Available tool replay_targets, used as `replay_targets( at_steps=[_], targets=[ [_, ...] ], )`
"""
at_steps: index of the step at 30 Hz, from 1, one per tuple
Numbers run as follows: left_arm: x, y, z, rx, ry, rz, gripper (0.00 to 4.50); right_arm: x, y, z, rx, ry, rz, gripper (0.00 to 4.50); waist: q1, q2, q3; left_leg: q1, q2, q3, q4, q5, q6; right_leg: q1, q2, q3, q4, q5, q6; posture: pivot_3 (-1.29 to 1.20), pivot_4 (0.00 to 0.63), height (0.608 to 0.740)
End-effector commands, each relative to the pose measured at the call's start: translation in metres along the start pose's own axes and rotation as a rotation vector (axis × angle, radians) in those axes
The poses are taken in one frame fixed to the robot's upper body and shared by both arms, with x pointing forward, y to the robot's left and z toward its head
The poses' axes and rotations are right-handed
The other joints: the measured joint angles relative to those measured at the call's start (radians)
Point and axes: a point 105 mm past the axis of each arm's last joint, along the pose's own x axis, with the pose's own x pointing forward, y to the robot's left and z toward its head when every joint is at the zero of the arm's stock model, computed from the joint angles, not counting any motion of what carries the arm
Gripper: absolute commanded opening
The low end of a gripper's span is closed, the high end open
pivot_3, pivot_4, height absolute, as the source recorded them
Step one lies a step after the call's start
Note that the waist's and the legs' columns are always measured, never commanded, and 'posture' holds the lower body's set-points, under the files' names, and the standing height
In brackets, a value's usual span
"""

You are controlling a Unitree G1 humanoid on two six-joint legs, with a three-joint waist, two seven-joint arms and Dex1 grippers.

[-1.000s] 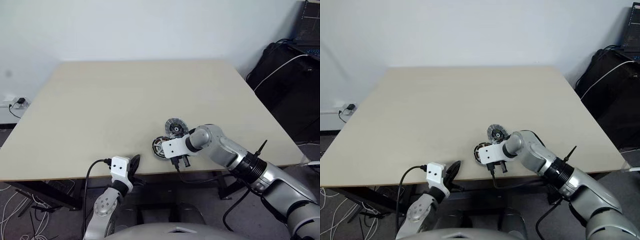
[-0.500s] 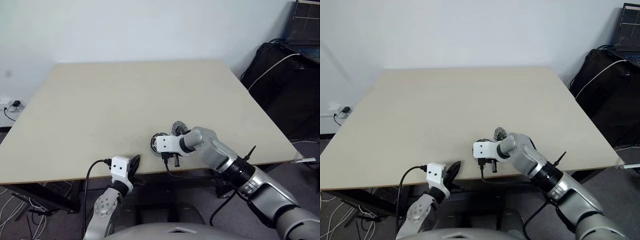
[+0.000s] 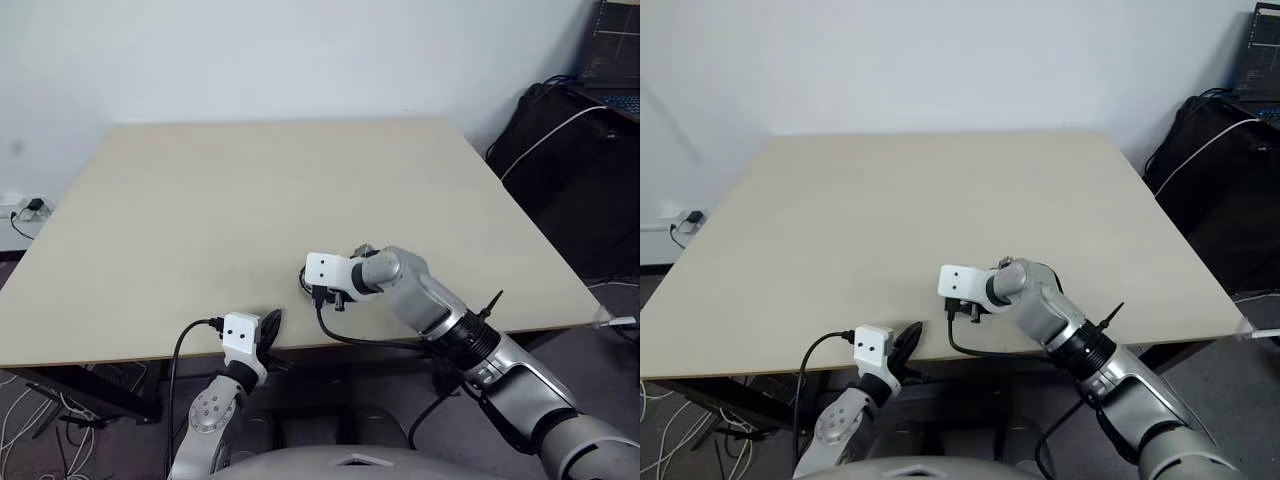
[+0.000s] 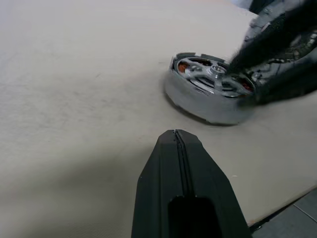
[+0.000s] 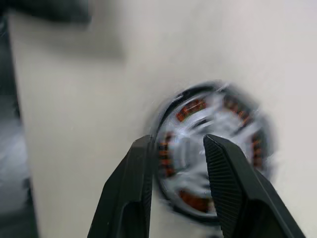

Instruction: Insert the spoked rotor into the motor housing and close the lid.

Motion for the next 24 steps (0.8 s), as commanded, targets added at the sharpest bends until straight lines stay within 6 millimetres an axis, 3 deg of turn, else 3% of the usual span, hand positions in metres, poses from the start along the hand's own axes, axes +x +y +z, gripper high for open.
replay_targets(
  at_steps=[1, 5, 7, 9, 11, 13, 16, 21, 24],
  targets=[
    [0.002, -0.003, 0.013, 0.011, -0.050, -0.021, 0.00, -0.026, -0.015, 0.040, 0.020, -0.187, -0.100, 1.72, 0.001, 0.000, 0.000, 0.000, 0.000, 0.000, 0.000, -0.001, 0.000, 0.000, 0.000, 0.000, 0.000, 0.000, 0.000, 0.00, 0.000, 0.740],
    [0.002, -0.003, 0.013, 0.015, -0.046, -0.028, 0.00, -0.048, -0.022, 0.070, 0.121, -0.448, -0.198, 1.72, 0.001, 0.000, 0.000, 0.000, 0.000, 0.000, 0.000, -0.002, 0.000, 0.001, 0.000, 0.000, -0.001, 0.000, 0.000, 0.00, 0.000, 0.740],
    [0.002, -0.004, 0.013, 0.018, -0.042, -0.035, 0.00, -0.059, -0.029, 0.077, 0.172, -0.566, -0.280, 1.72, 0.002, 0.000, 0.000, 0.000, 0.000, 0.000, 0.000, -0.002, 0.000, 0.001, 0.000, 0.000, -0.001, 0.000, 0.000, 0.00, 0.000, 0.740],
    [0.002, -0.004, 0.013, 0.020, -0.040, -0.041, 0.00, -0.073, -0.049, 0.075, 0.258, -0.654, -0.473, 1.72, 0.002, 0.000, 0.000, 0.000, -0.001, 0.000, 0.000, -0.002, 0.000, 0.001, 0.000, 0.000, -0.001, 0.000, 0.000, 0.00, 0.000, 0.740],
    [0.002, -0.004, 0.013, 0.022, -0.038, -0.046, 0.00, -0.089, -0.072, 0.057, 0.299, -0.639, -0.751, 1.72, 0.001, 0.000, 0.000, 0.000, -0.001, 0.000, 0.000, -0.002, 0.000, 0.001, -0.001, 0.000, -0.001, 0.000, 0.001, 0.00, 0.000, 0.740],
    [0.002, -0.004, 0.013, 0.023, -0.036, -0.049, 0.00, -0.099, -0.082, 0.040, 0.287, -0.588, -0.924, 1.72, 0.001, 0.000, 0.000, 0.000, -0.001, 0.001, 0.000, -0.002, 0.000, 0.001, -0.001, 0.001, -0.001, 0.000, 0.001, 0.00, 0.000, 0.740],
    [0.002, -0.005, 0.012, 0.026, -0.030, -0.058, 0.00, -0.110, -0.090, -0.009, 0.294, -0.361, -1.144, 1.72, 0.001, 0.000, 0.000, 0.000, -0.001, 0.001, 0.000, -0.002, 0.000, 0.001, -0.001, 0.001, -0.001, 0.000, 0.000, 0.00, 0.000, 0.740],
    [0.002, -0.005, 0.012, 0.028, -0.022, -0.068, 0.00, -0.111, -0.077, -0.076, 0.309, 0.007, -1.167, 1.72, -0.002, 0.002, 0.000, 0.000, -0.002, 0.003, -0.001, -0.002, 0.000, 0.001, 0.000, 0.003, -0.001, 0.000, 0.000, 0.00, 0.000, 0.740],
    [0.003, -0.006, 0.011, 0.029, -0.017, -0.077, 0.00, -0.103, -0.057, -0.102, 0.328, 0.160, -1.055, 0.86, -0.004, 0.003, 0.000, 0.002, -0.001, 0.003, -0.001, -0.002, 0.000, 0.001, 0.000, 0.003, -0.001, 0.000, 0.000, 0.00, 0.000, 0.740]
  ],
)
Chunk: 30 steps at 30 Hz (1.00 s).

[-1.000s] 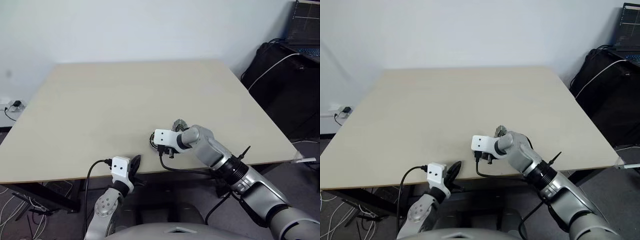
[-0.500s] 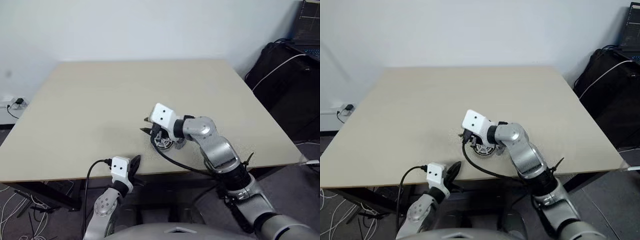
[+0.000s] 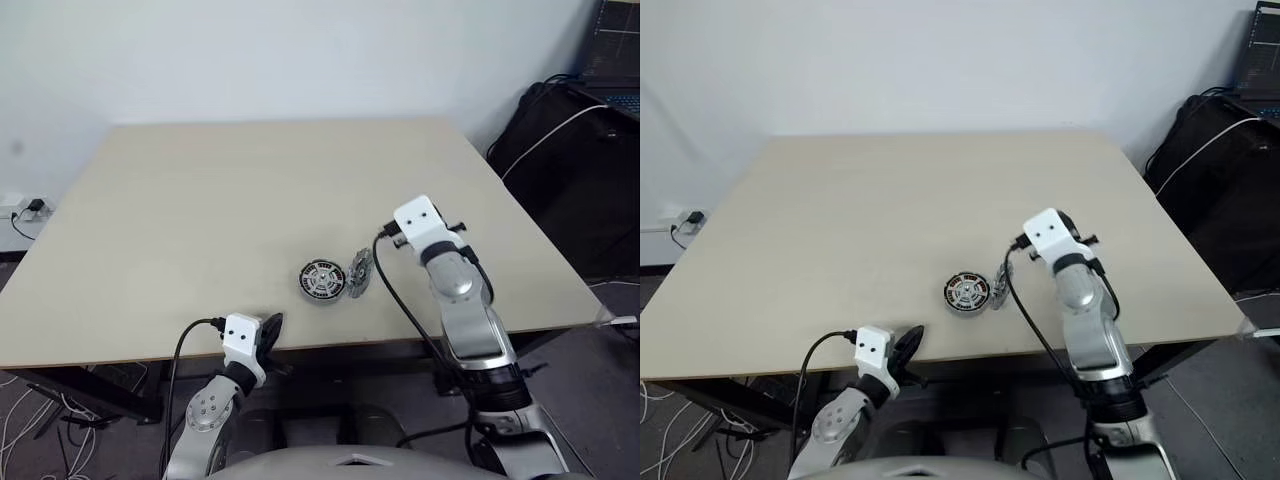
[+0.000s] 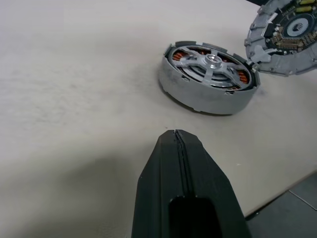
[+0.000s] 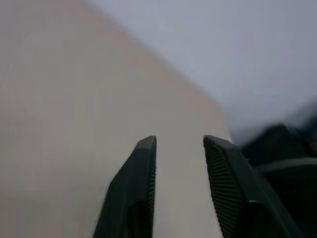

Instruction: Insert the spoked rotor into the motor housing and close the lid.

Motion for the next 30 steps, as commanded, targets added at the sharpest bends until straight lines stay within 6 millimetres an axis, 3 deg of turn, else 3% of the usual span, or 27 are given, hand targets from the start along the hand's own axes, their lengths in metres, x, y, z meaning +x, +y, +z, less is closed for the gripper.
replay_targets(
  at_steps=[1, 3, 6, 9, 17, 23, 30],
  targets=[
    [0.003, -0.004, 0.015, 0.011, -0.050, -0.028, 0.00, -0.011, 0.004, -0.015, -0.073, 0.091, 0.074, 0.50, 0.000, 0.001, 0.000, 0.001, 0.000, 0.000, 0.000, 0.000, 0.000, 0.001, 0.000, 0.000, 0.000, 0.000, 0.000, 0.00, 0.000, 0.740],
    [0.004, -0.005, 0.014, 0.012, -0.048, -0.033, 0.00, -0.020, 0.017, -0.021, -0.070, 0.135, 0.184, 0.02, -0.002, 0.001, 0.000, 0.001, 0.000, -0.001, 0.000, 0.000, 0.000, 0.000, 0.000, 0.000, 0.000, 0.000, 0.000, 0.00, 0.000, 0.740],
    [0.005, -0.005, 0.014, 0.013, -0.046, -0.039, 0.00, -0.031, 0.035, -0.019, -0.004, 0.170, 0.325, 0.02, -0.006, 0.002, 0.000, 0.001, 0.001, -0.001, 0.000, 0.000, 0.000, 0.000, -0.001, 0.000, 0.000, 0.000, 0.000, 0.00, 0.000, 0.740],
    [0.006, -0.006, 0.015, 0.014, -0.045, -0.045, 0.00, -0.037, 0.049, -0.002, 0.082, 0.132, 0.426, 0.02, -0.005, 0.001, 0.000, 0.001, 0.001, -0.002, 0.000, 0.000, 0.000, 0.001, -0.001, -0.001, 0.000, 0.000, 0.000, 0.00, 0.000, 0.740],
    [0.006, -0.004, 0.015, 0.013, -0.046, -0.037, 0.00, -0.041, 0.068, 0.021, 0.189, 0.105, 0.609, 0.02, 0.001, 0.001, 0.000, 0.000, -0.001, -0.002, 0.000, 0.000, 0.001, 0.001, -0.001, -0.001, -0.001, 0.000, 0.000, 0.00, 0.000, 0.740],
    [0.006, -0.003, 0.016, 0.012, -0.055, -0.026, 0.00, -0.044, 0.077, 0.025, 0.095, 0.110, 0.709, 0.02, 0.004, 0.000, 0.001, 0.000, -0.001, -0.002, 0.000, 0.000, 0.001, 0.001, -0.001, -0.001, -0.001, 0.000, 0.000, 0.00, 0.000, 0.740],
    [0.005, -0.002, 0.016, 0.010, -0.056, -0.017, 0.00, -0.045, 0.080, 0.040, 0.146, 0.043, 0.746, 0.02, 0.003, 0.000, 0.001, 0.000, -0.001, -0.003, 0.000, 0.000, 0.001, 0.001, -0.001, -0.001, -0.001, 0.000, 0.000, 0.00, 0.000, 0.740]
  ],
)
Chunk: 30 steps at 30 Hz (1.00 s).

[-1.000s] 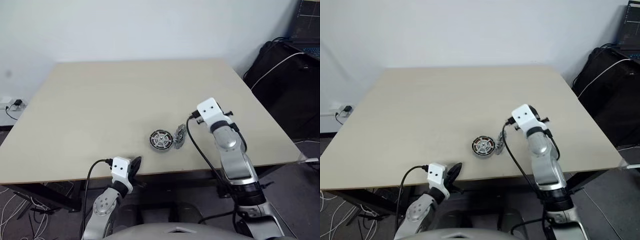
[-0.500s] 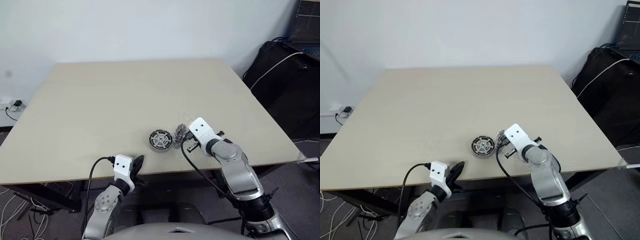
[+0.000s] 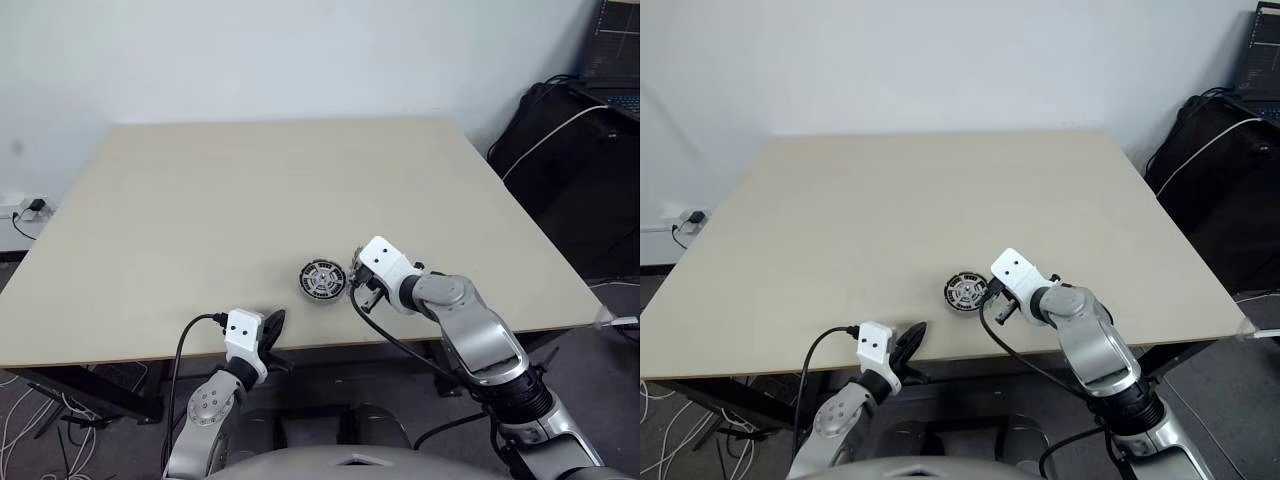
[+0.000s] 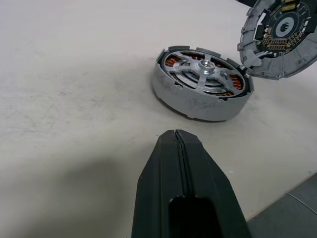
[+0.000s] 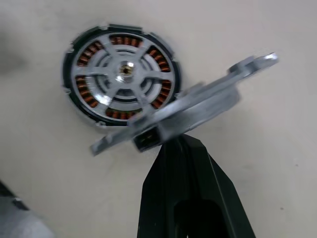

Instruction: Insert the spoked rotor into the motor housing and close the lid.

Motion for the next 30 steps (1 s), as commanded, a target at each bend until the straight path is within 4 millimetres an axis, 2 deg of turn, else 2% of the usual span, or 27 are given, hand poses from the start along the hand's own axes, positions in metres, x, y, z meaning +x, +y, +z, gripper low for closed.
replay_targets(
  at_steps=[1, 7, 10, 16, 22, 26, 29, 30],
  targets=[
    [0.001, -0.002, 0.013, 0.012, -0.054, -0.008, 0.00, -0.006, -0.002, 0.031, -0.002, -0.127, -0.003, 0.02, 0.000, 0.000, 0.000, 0.000, 0.000, 0.000, 0.000, 0.000, 0.000, 0.000, 0.000, 0.000, 0.000, 0.000, 0.000, 0.00, 0.000, 0.740],
    [0.002, -0.003, 0.013, 0.013, -0.052, -0.014, 0.00, 0.006, -0.003, 0.037, 0.029, -0.146, -0.015, 0.02, 0.001, 0.000, 0.000, 0.000, 0.000, 0.000, 0.000, 0.000, 0.000, 0.000, 0.000, 0.000, 0.000, 0.000, 0.000, 0.00, 0.000, 0.740],
    [0.002, -0.003, 0.013, 0.013, -0.051, -0.015, 0.00, 0.015, 0.002, 0.041, 0.053, -0.151, 0.012, 0.02, 0.000, 0.000, 0.000, 0.000, 0.000, 0.000, 0.000, 0.000, 0.000, 0.000, 0.000, 0.000, 0.000, 0.000, 0.000, 0.00, 0.000, 0.740],
    [0.000, -0.002, 0.013, 0.013, -0.051, -0.006, 0.00, 0.035, 0.016, 0.036, 0.086, -0.122, 0.071, 0.02, -0.001, 0.000, 0.000, 0.000, 0.000, 0.000, 0.000, 0.000, 0.000, 0.000, 0.001, 0.000, 0.000, 0.000, 0.000, 0.00, 0.000, 0.740],
    [-0.001, 0.000, 0.013, 0.014, -0.054, 0.003, 0.00, 0.054, 0.026, 0.023, 0.113, -0.077, 0.105, 0.02, -0.001, 0.000, -0.001, 0.000, 0.000, 0.001, 0.000, 0.000, 0.000, 0.000, 0.001, 0.000, 0.000, 0.000, 0.000, 0.00, 0.000, 0.740],
    [-0.001, 0.000, 0.014, 0.016, -0.055, 0.007, 0.00, 0.055, 0.024, 0.021, 0.113, -0.091, 0.106, 0.02, -0.001, 0.000, -0.002, 0.001, 0.000, 0.001, 0.000, 0.000, 0.000, 0.001, 0.001, 0.000, 0.000, 0.000, 0.000, 0.00, 0.000, 0.740],
    [-0.001, 0.001, 0.014, 0.017, -0.055, 0.007, 0.00, 0.045, 0.020, 0.035, 0.098, -0.203, 0.130, 0.02, 0.000, 0.000, -0.002, 0.001, 0.000, 0.001, 0.000, 0.000, 0.000, 0.001, 0.001, 0.000, 0.000, 0.000, 0.000, 0.00, 0.000, 0.740],
    [-0.001, 0.001, 0.014, 0.017, -0.055, 0.007, 0.00, 0.039, 0.019, 0.042, 0.103, -0.256, 0.153, 0.19, 0.000, 0.000, -0.002, 0.001, 0.000, 0.001, 0.000, 0.000, 0.000, 0.001, 0.001, 0.000, 0.000, 0.000, 0.000, 0.00, 0.000, 0.740]
  ],
)
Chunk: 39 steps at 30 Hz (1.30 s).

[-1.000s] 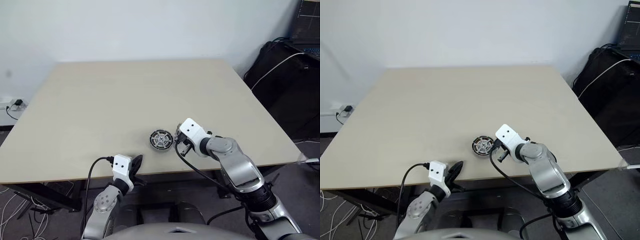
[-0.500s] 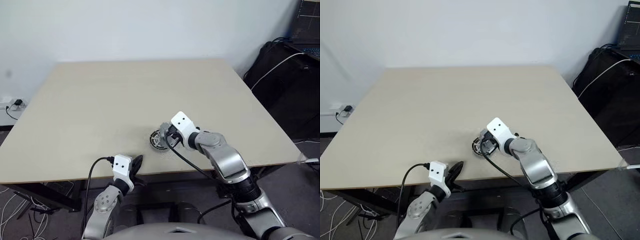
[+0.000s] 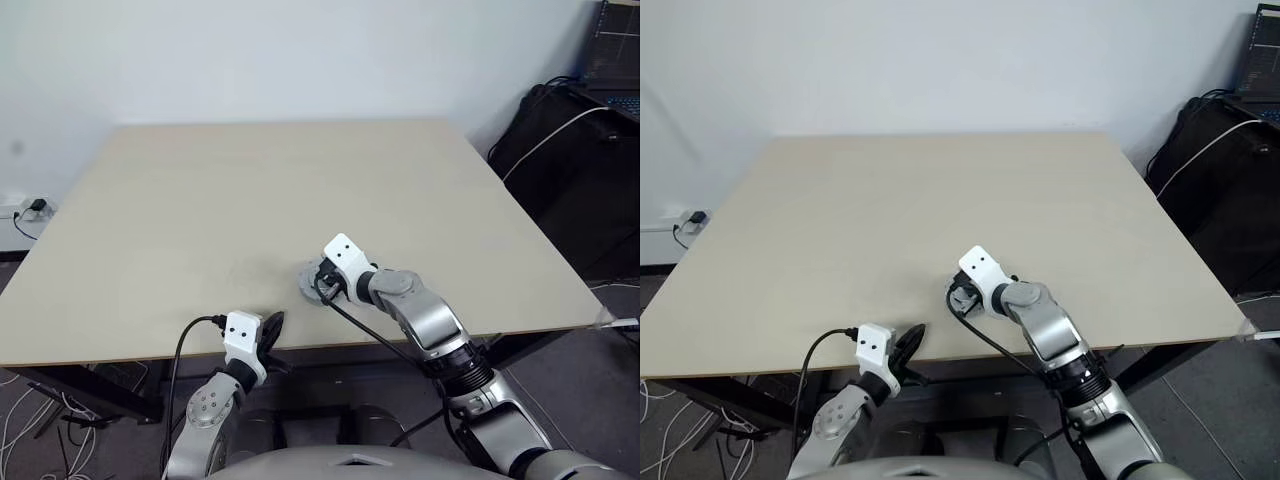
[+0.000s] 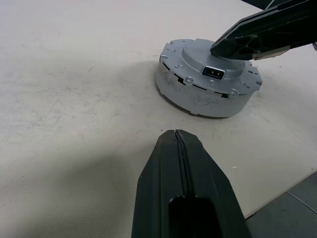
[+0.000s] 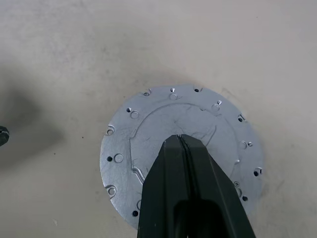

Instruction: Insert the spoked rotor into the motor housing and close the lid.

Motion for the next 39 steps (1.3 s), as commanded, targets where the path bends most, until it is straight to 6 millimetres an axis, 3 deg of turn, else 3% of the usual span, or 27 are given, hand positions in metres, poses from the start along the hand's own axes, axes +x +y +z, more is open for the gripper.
replay_targets(
  at_steps=[1, 3, 6, 14, 29, 34, 39],
  targets=[
    [0.001, -0.001, 0.017, 0.021, -0.063, -0.003, 0.00, -0.016, -0.003, 0.030, -0.008, -0.186, 0.057, 0.40, 0.000, 0.000, 0.000, 0.000, 0.000, 0.000, 0.000, 0.000, 0.000, 0.000, 0.000, 0.000, 0.000, 0.000, 0.000, 0.00, 0.000, 0.740],
    [0.002, -0.001, 0.017, 0.022, -0.063, -0.005, 0.00, -0.024, -0.002, 0.036, -0.034, -0.246, 0.103, 0.94, 0.000, 0.000, 0.000, 0.000, 0.000, 0.000, 0.000, 0.000, 0.000, 0.000, 0.000, 0.000, 0.000, 0.000, 0.000, 0.00, 0.000, 0.740],
    [0.002, 0.000, 0.017, 0.024, -0.063, -0.009, 0.00, -0.026, -0.004, 0.030, -0.070, -0.237, 0.135, 1.92, 0.000, 0.000, 0.000, 0.000, 0.000, 0.000, 0.000, 0.000, 0.000, 0.000, 0.000, 0.000, -0.001, 0.000, 0.000, 0.00, 0.000, 0.740],
    [0.003, 0.002, 0.019, 0.033, -0.066, -0.011, 0.00, -0.014, -0.008, 0.015, -0.096, -0.198, 0.157, 4.48, 0.000, 0.000, 0.000, 0.000, 0.000, 0.000, 0.000, 0.000, 0.000, 0.000, 0.000, 0.000, 0.000, 0.000, 0.000, 0.00, 0.000, 0.740],
    [-0.003, 0.006, 0.021, 0.043, -0.068, 0.013, 0.00, 0.011, -0.015, 0.001, -0.080, -0.130, 0.116, 4.48, 0.001, 0.000, 0.000, 0.000, 0.000, 0.001, 0.000, 0.001, 0.001, 0.000, 0.000, 0.000, 0.000, 0.000, 0.000, 0.00, 0.000, 0.740],
    [-0.003, 0.006, 0.021, 0.042, -0.067, 0.017, 0.00, 0.008, -0.016, -0.001, -0.073, -0.126, 0.115, 3.24, 0.001, 0.000, 0.000, 0.000, 0.000, 0.001, 0.000, 0.000, 0.001, 0.000, 0.000, 0.001, 0.000, 0.000, 0.000, 0.00, 0.000, 0.740],
    [-0.003, 0.005, 0.020, 0.040, -0.066, 0.013, 0.00, 0.006, -0.016, -0.002, -0.065, -0.126, 0.113, 3.19, 0.001, 0.001, 0.000, 0.000, 0.000, 0.001, 0.000, 0.000, 0.001, 0.000, 0.000, 0.001, 0.000, 0.000, 0.000, 0.00, 0.000, 0.740]
  ],
)
